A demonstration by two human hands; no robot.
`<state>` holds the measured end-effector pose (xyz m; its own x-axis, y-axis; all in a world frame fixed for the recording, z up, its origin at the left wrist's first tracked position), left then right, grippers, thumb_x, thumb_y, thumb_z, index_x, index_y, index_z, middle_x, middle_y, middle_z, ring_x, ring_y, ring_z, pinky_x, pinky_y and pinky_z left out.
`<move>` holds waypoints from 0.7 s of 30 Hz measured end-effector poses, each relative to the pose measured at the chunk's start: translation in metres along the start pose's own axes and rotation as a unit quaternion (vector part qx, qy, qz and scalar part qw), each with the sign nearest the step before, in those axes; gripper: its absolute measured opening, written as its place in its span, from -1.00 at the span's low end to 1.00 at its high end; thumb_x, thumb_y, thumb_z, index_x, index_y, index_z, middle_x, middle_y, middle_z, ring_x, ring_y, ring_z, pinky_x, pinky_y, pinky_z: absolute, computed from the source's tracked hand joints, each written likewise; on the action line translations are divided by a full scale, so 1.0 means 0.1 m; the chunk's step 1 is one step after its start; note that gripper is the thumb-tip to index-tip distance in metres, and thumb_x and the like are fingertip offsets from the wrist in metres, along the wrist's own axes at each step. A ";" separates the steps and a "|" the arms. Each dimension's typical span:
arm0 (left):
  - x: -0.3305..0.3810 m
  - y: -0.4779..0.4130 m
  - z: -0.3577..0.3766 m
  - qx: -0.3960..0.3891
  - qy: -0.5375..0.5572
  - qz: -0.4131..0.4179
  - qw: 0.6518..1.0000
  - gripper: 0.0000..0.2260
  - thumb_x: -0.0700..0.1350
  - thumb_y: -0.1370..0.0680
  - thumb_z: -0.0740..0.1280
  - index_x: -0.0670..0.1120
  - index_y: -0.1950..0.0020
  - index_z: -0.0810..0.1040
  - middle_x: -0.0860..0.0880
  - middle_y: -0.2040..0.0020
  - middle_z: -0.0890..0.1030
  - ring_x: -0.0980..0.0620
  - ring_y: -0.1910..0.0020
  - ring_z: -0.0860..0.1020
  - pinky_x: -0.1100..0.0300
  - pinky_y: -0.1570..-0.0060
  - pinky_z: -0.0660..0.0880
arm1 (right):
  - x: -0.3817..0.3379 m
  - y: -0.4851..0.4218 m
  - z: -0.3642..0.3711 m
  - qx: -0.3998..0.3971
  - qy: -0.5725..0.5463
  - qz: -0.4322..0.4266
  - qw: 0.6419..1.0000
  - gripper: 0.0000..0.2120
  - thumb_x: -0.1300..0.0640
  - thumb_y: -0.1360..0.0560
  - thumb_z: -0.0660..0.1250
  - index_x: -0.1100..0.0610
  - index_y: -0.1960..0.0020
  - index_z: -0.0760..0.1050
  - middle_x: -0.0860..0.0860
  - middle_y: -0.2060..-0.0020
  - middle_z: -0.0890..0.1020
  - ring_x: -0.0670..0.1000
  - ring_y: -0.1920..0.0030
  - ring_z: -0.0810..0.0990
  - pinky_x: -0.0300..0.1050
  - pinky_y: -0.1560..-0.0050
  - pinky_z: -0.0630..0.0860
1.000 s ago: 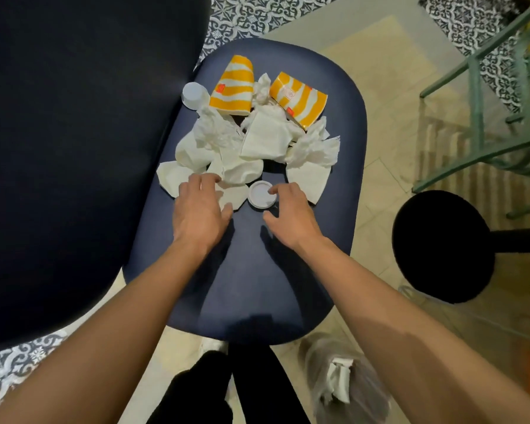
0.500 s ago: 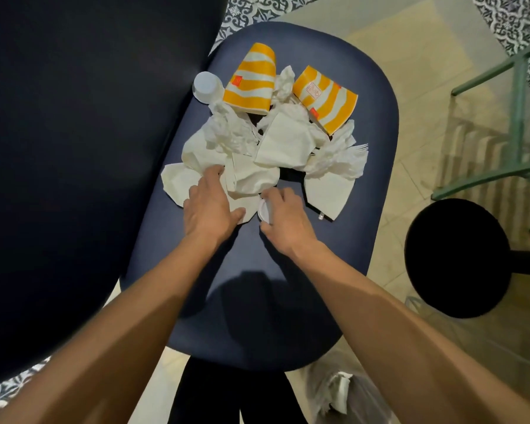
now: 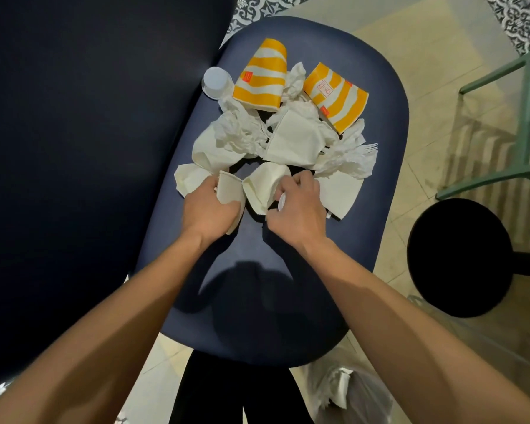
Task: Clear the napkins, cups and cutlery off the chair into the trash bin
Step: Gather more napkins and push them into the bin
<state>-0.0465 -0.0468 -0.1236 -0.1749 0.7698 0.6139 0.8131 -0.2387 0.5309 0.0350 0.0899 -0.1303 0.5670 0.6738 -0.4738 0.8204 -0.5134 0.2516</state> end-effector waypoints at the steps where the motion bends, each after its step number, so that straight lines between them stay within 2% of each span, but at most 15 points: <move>1: 0.00 0.01 -0.02 0.005 0.009 -0.002 1.000 -0.74 -0.09 -0.43 0.35 0.02 -0.10 0.45 0.10 0.10 0.47 0.06 0.12 0.42 0.23 0.23 0.32 | -0.02 -0.01 -0.01 0.018 0.005 -0.010 1.000 -0.83 0.23 -0.32 0.31 0.08 0.15 0.36 -0.04 0.08 0.31 -0.01 0.02 0.29 -0.21 0.42 0.19; 3: -0.01 0.02 -0.05 0.013 0.017 -0.010 1.000 -0.71 -0.11 -0.42 0.34 0.00 -0.14 0.46 0.09 0.09 0.47 0.05 0.12 0.42 0.21 0.18 0.34 | -0.06 -0.02 -0.02 0.029 0.018 -0.031 0.999 -0.80 0.25 -0.33 0.32 0.12 0.08 0.41 0.01 0.04 0.40 0.03 0.00 0.35 -0.14 0.34 0.29; 6: -0.03 0.02 -0.08 0.015 0.019 -0.021 0.999 -0.68 -0.12 -0.43 0.34 -0.02 -0.17 0.45 0.06 0.06 0.47 0.05 0.11 0.39 0.20 0.17 0.33 | -0.13 -0.08 -0.05 -0.026 0.072 -0.089 0.993 -0.54 0.31 -0.31 0.34 0.06 -0.18 0.41 0.04 -0.13 0.42 0.08 -0.09 0.38 -0.05 0.24 0.43; 8: -0.04 0.03 -0.08 0.013 0.021 -0.024 0.999 -0.66 -0.11 -0.43 0.34 -0.02 -0.20 0.45 0.06 0.05 0.46 0.06 0.11 0.38 0.20 0.17 0.33 | -0.16 -0.14 -0.03 -0.097 0.160 -0.138 0.973 -0.35 0.35 -0.35 0.31 -0.01 -0.37 0.29 0.07 -0.32 0.33 0.13 -0.20 0.34 -0.05 0.17 0.41; 10: -0.06 0.02 -0.08 0.014 0.026 -0.023 0.999 -0.66 -0.11 -0.43 0.34 -0.02 -0.21 0.45 0.06 0.05 0.46 0.06 0.11 0.39 0.21 0.18 0.32 | -0.20 -0.19 0.01 -0.131 0.237 -0.176 0.946 -0.31 0.34 -0.39 0.31 -0.05 -0.44 0.21 0.06 -0.44 0.22 0.15 -0.27 0.30 -0.07 0.16 0.31; 15: -0.09 -0.02 -0.09 0.015 0.030 -0.022 0.999 -0.67 -0.10 -0.43 0.34 -0.03 -0.19 0.46 0.06 0.05 0.47 0.06 0.11 0.39 0.22 0.19 0.33 | -0.27 -0.25 0.02 -0.125 0.324 -0.190 0.918 -0.41 0.22 -0.39 0.40 -0.01 -0.35 0.29 0.05 -0.36 0.29 0.15 -0.25 0.29 -0.06 0.19 0.24; 19: -0.08 -0.04 -0.09 0.015 0.041 -0.009 0.999 -0.73 -0.11 -0.43 0.35 -0.02 -0.12 0.46 0.07 0.08 0.47 0.07 0.14 0.39 0.34 0.37 0.26 | -0.27 -0.23 0.05 -0.103 0.347 -0.197 0.911 -0.59 0.31 -0.39 0.33 0.10 -0.20 0.36 0.08 -0.26 0.36 0.16 -0.21 0.31 -0.07 0.25 0.22; 21: -0.08 -0.04 -0.08 0.013 0.044 -0.006 0.999 -0.73 -0.12 -0.43 0.35 -0.02 -0.12 0.45 0.08 0.10 0.46 0.08 0.16 0.39 0.37 0.38 0.25 | -0.25 -0.22 0.06 -0.098 0.342 -0.196 0.914 -0.64 0.32 -0.40 0.30 0.12 -0.16 0.38 0.09 -0.19 0.41 0.15 -0.18 0.33 -0.06 0.26 0.21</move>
<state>-0.0530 -0.0565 -0.1261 -0.2328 0.7171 0.6570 0.8249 -0.2122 0.5239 0.0022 0.0814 -0.1289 0.0845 0.9945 0.0615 0.9300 -0.1009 0.3535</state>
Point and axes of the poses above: each hand's wrist, its own y-axis away from the middle knuckle, its own z-axis out of the palm, x = y × z, the point moved 2 cm from there along -y, towards the middle knuckle
